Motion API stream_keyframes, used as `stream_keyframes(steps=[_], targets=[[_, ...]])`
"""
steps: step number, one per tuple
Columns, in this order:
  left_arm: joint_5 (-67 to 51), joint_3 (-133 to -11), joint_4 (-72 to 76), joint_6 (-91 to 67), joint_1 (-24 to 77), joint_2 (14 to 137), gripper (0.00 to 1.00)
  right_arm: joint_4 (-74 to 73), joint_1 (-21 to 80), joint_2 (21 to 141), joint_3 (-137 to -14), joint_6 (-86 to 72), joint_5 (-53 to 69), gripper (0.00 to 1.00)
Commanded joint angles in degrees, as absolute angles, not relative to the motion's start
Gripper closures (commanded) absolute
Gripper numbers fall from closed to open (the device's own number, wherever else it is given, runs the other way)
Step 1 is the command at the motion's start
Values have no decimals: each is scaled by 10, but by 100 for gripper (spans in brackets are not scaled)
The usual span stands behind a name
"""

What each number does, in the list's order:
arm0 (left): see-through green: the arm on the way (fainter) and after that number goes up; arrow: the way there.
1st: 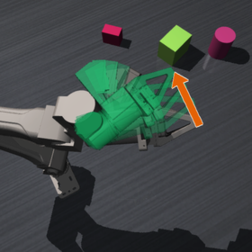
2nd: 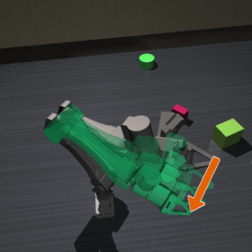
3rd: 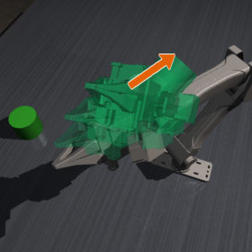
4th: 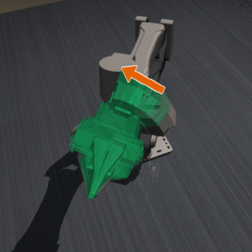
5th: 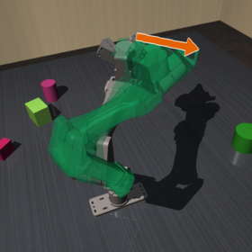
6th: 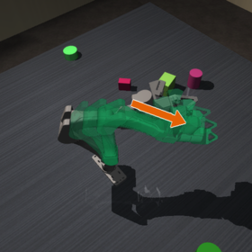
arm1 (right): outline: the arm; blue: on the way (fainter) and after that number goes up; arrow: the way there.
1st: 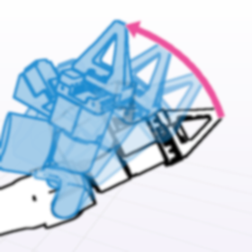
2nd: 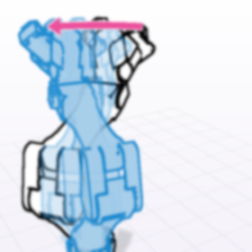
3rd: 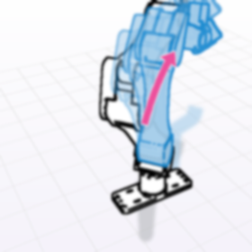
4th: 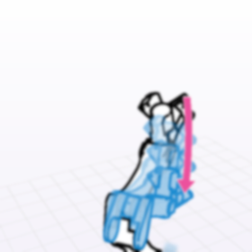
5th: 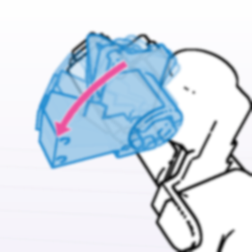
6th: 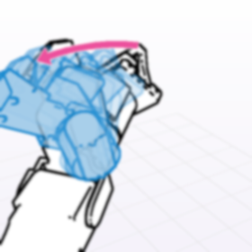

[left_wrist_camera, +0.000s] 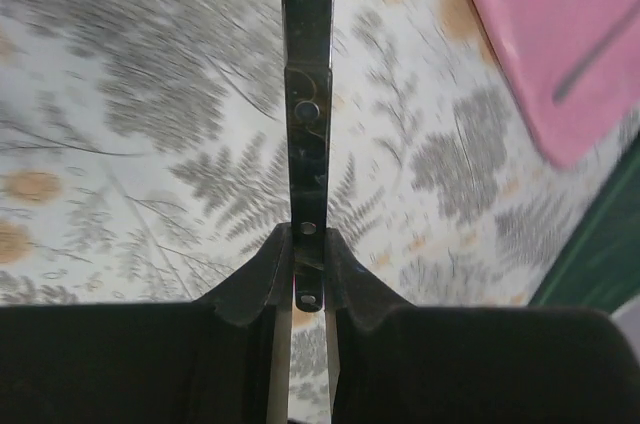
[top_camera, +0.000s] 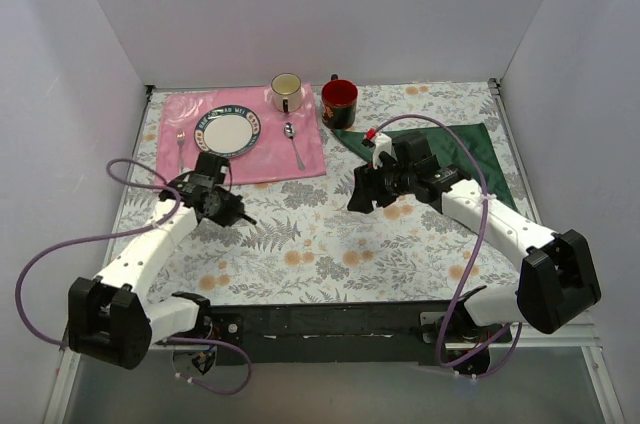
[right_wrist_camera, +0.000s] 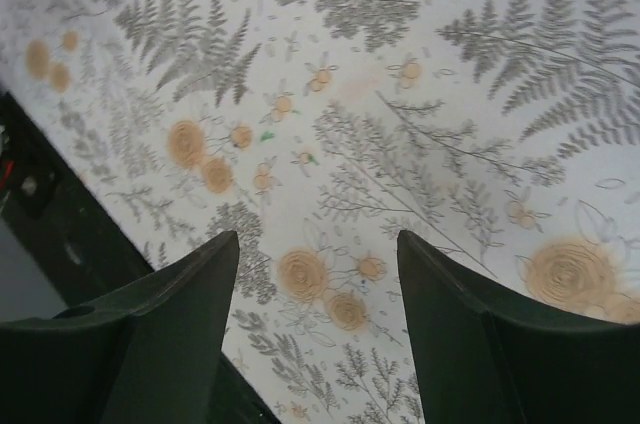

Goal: Fold the napkin, place the utensils inside, and roll it up
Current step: Grab a utensil with the left arm, then pass the utensil from the left arm to the right

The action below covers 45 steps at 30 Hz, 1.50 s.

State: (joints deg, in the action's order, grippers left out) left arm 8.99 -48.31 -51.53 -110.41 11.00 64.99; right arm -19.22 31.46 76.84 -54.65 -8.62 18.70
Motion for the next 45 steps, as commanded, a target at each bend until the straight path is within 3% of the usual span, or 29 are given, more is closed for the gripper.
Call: stream_keyframes(steps=[1, 5, 10, 15, 22, 24, 28, 29, 30, 32, 33, 34, 35, 37, 45], targets=[[43, -534, -401, -1067, 242, 696, 100, -116, 323, 769, -542, -108, 374, 26], [11, -598, -372, -1084, 322, 775, 100, -55, 373, 768, -518, -150, 373, 21], [1, -646, -367, -1134, 388, 838, 100, 39, 423, 767, -468, -214, 318, 21], [1, -664, -365, -1147, 415, 852, 100, 34, 423, 774, -459, -211, 278, 25], [-24, -656, -352, -1150, 432, 846, 100, 33, 424, 802, -464, -217, 241, 37], [-24, -653, -350, -1147, 435, 842, 100, 32, 423, 814, -468, -219, 237, 44], [-32, -646, -332, -1134, 436, 833, 100, 34, 423, 819, -469, -224, 236, 74], [-43, -636, -324, -1128, 436, 828, 100, 33, 422, 818, -470, -224, 235, 92], [-47, -629, -315, -1119, 436, 822, 100, 30, 422, 818, -472, -223, 232, 99], [-41, -621, -298, -1100, 435, 798, 99, 10, 419, 811, -475, -219, 207, 99], [-24, -615, -296, -1069, 433, 788, 81, 4, 409, 808, -473, -219, 210, 99], [-11, -612, -291, -1056, 432, 774, 40, 6, 400, 802, -467, -220, 234, 99], [-7, -606, -283, -1036, 431, 754, 30, 11, 389, 790, -460, -221, 249, 99], [12, -576, -244, -987, 411, 697, 19, 38, 360, 780, -438, -231, 326, 99], [-170, -476, -103, -945, 296, 605, 20, 40, 315, 729, -419, -249, 456, 99]])
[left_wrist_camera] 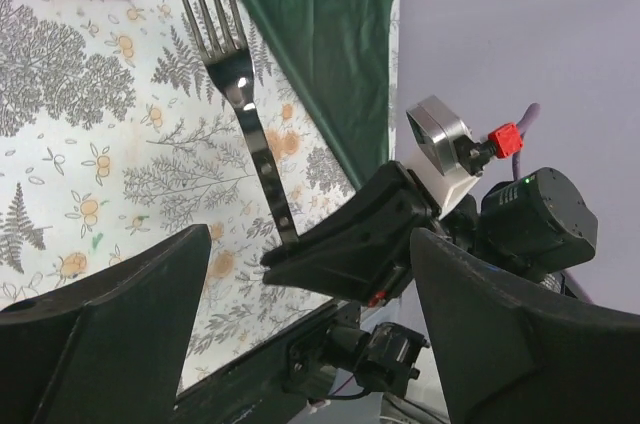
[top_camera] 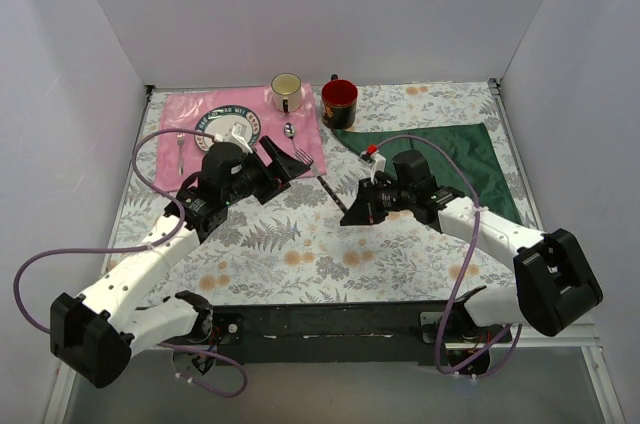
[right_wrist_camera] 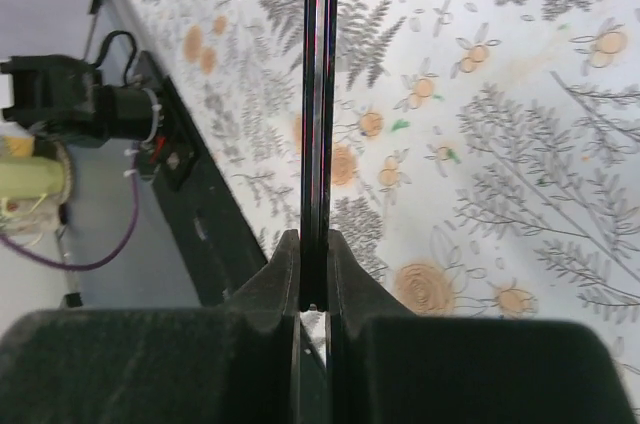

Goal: Fold the napkin, place the utensils inside, and roll it up
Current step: Pass the utensil from the right arm to the left

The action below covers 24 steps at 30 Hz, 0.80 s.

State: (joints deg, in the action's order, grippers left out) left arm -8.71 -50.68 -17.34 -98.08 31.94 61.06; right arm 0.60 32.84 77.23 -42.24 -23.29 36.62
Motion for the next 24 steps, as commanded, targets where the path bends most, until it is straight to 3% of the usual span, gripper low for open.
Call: stream_keyframes(steps=[1, 15, 24], targets=[[-182, -470, -85, -938, 295, 605, 21, 47, 310, 723, -416, -259, 472, 99], [-280, -451, 90, -965, 256, 647, 30, 64, 292, 685, -427, -305, 567, 99], [-304, -468, 105, -969, 240, 681, 46, 53, 292, 673, -432, -301, 590, 99]])
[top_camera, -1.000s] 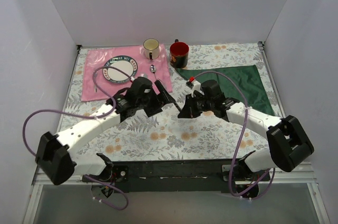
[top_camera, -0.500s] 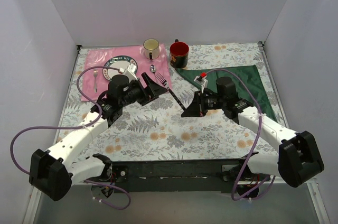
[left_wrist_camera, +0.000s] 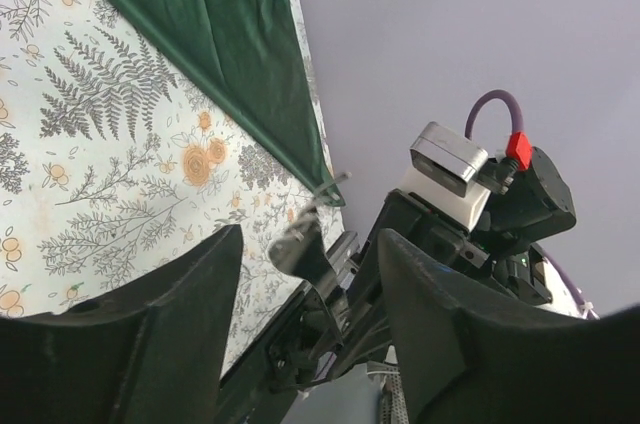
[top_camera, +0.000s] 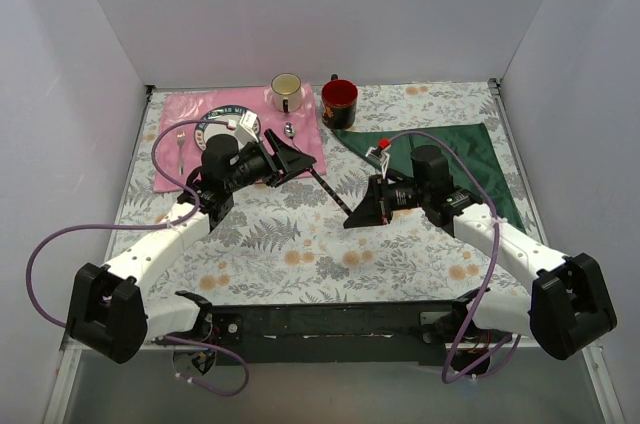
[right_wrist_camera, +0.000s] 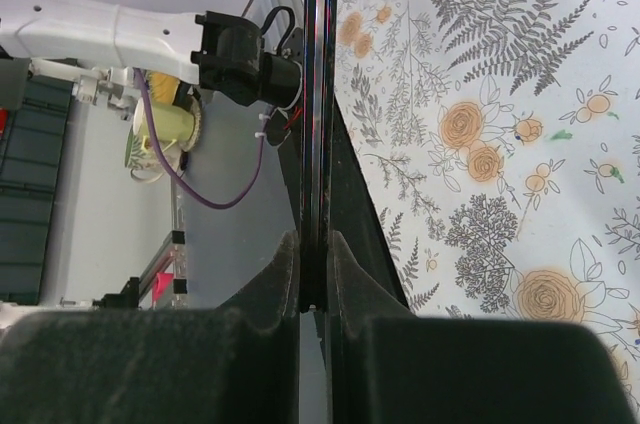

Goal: Fold the napkin, place the utensils inside, and roll it up
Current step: Pass the utensil from the right arm to the left, then pass the utensil from the left arm to the right

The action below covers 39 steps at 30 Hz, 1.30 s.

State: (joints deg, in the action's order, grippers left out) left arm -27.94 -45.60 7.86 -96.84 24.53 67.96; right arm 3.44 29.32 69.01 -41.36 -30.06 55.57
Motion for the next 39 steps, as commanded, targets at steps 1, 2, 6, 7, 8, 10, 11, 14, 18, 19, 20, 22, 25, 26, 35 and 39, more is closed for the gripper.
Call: stream_keyframes(steps=[1, 2, 6, 7, 8, 10, 11, 14, 18, 19, 20, 22, 25, 26, 35, 39], targets=[[-306, -471, 106, -968, 239, 683, 48, 49, 293, 672, -432, -300, 591, 99], [-305, -473, 105, -965, 236, 683, 53, 48, 293, 671, -432, -299, 594, 99], [-308, -478, 102, -951, 231, 682, 78, 28, 293, 670, -435, -287, 602, 99], [-309, -489, 96, -937, 230, 685, 86, 14, 294, 672, -445, -262, 598, 99], [-307, -496, 86, -929, 230, 687, 91, -50, 296, 673, -454, -237, 586, 99], [-301, -511, 48, -910, 230, 691, 100, -124, 301, 679, -483, -190, 513, 76], [-287, -525, 30, -899, 231, 694, 100, -184, 303, 680, -514, -154, 483, 66], [-264, -553, -37, -889, 230, 705, 100, -244, 325, 688, -581, -121, 339, 41], [-262, -564, -92, -904, 232, 715, 100, -314, 389, 728, -680, -83, 144, 27], [-260, -562, -92, -910, 232, 712, 100, -326, 408, 742, -700, -77, 128, 27], [-257, -558, -92, -915, 234, 708, 100, -339, 416, 755, -720, -68, 117, 27], [-250, -554, -91, -921, 236, 699, 100, -362, 442, 787, -768, -51, 76, 23], [-243, -559, -105, -920, 237, 695, 100, -382, 483, 818, -822, -26, 5, 25], [-240, -561, -110, -919, 237, 694, 100, -388, 492, 826, -833, -19, -13, 27], [-230, -562, -133, -919, 237, 686, 100, -410, 542, 879, -889, -2, -55, 49], [-229, -563, -134, -918, 237, 682, 100, -407, 545, 886, -889, -2, -47, 58]])
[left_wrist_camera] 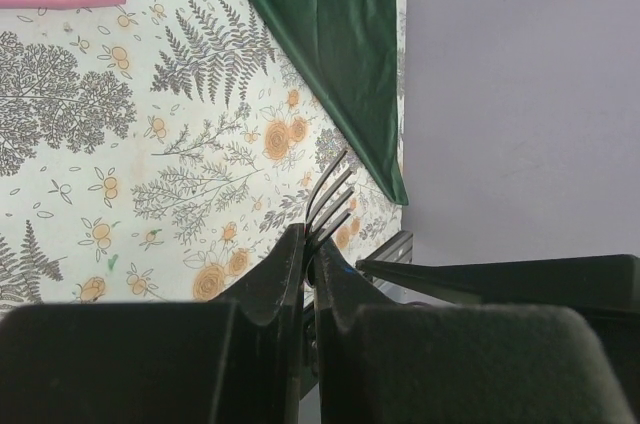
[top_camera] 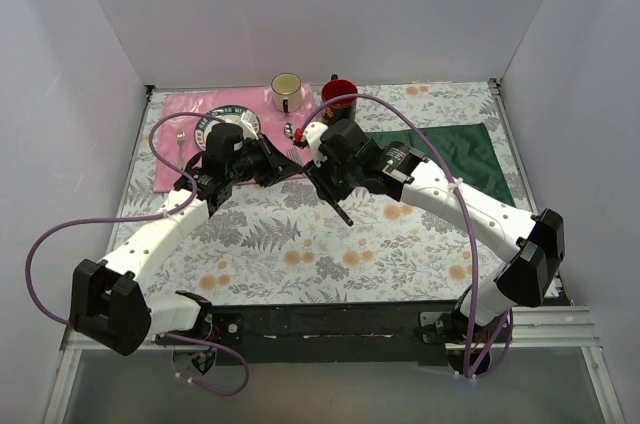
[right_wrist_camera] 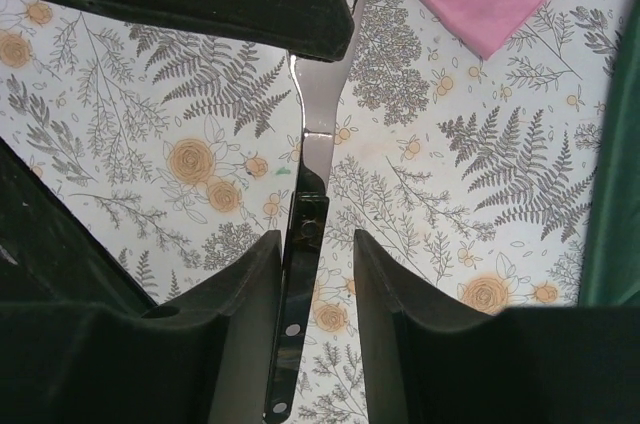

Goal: Fold the napkin, place the utensils inside, and roll it up
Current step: Pass the utensil from the left arm to the right

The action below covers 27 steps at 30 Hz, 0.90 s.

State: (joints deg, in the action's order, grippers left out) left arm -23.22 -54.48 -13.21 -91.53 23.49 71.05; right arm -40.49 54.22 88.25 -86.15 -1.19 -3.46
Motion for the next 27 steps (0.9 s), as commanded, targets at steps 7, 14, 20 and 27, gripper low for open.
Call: stream_keyframes(steps=[7, 14, 20, 27], targets=[[-233, -564, -136, -916, 237, 677, 100, -401, 546, 893, -894, -2, -33, 69], [-229, -574, -149, -909, 236, 671, 85, -381, 546, 877, -856, 43, -78, 99], [-148, -604, -197, -867, 236, 643, 10, -336, 486, 820, -720, 145, -205, 99], [-151, -605, -234, -797, 236, 630, 9, -256, 241, 821, -608, 323, -95, 99]])
